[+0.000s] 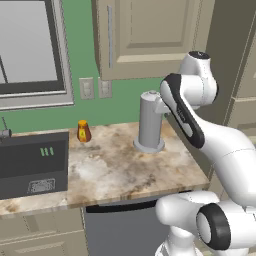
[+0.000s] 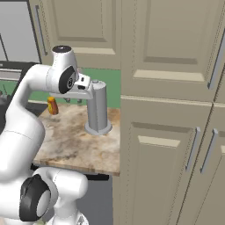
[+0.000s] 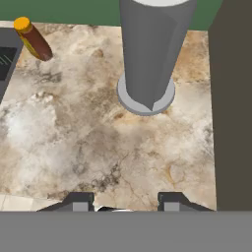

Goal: Open the cabinet. Pick the bar soap and place it next to the sink. Then close the cabinet.

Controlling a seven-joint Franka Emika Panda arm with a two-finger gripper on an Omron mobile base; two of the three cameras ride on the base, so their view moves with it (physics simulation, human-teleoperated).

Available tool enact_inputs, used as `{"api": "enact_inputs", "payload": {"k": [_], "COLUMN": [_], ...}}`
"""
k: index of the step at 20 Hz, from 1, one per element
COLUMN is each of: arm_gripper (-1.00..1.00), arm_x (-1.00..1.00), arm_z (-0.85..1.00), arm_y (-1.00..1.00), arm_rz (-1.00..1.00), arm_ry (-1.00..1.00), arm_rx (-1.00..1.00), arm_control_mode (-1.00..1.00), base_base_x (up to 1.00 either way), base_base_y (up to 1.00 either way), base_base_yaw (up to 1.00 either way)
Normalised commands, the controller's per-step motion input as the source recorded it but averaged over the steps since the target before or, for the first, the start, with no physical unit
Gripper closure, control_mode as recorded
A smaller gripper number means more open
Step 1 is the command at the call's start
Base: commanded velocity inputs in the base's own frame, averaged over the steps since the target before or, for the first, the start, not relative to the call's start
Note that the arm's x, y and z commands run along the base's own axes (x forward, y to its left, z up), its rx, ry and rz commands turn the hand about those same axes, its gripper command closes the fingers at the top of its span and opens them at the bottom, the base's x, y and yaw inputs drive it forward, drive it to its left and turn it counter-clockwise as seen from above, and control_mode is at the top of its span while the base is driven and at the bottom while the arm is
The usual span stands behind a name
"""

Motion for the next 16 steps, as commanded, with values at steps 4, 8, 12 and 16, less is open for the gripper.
{"api": "enact_inputs", "payload": {"k": [4,8,12,16], "arm_gripper": [-1.0,-1.0,-1.0,-1.0], "arm_x": [-0.1,-0.28,-0.25,-0.19], "arm_z": [0.0,0.0,0.06,0.2], "arm_y": [0.0,0.0,0.08,0.15], "arm_rz": [0.02,0.02,0.0,0.0], "arm_ry": [-0.03,-0.23,-0.37,-0.28], "arm_rx": [0.0,0.0,-0.01,-0.05], "arm_control_mode": [-1.0,-1.0,-1.0,-1.0], "base_base_x": [0.0,0.0,0.0,0.0], "base_base_y": [0.0,0.0,0.0,0.0], "base_base_yaw": [0.0,0.0,0.0,0.0]}}
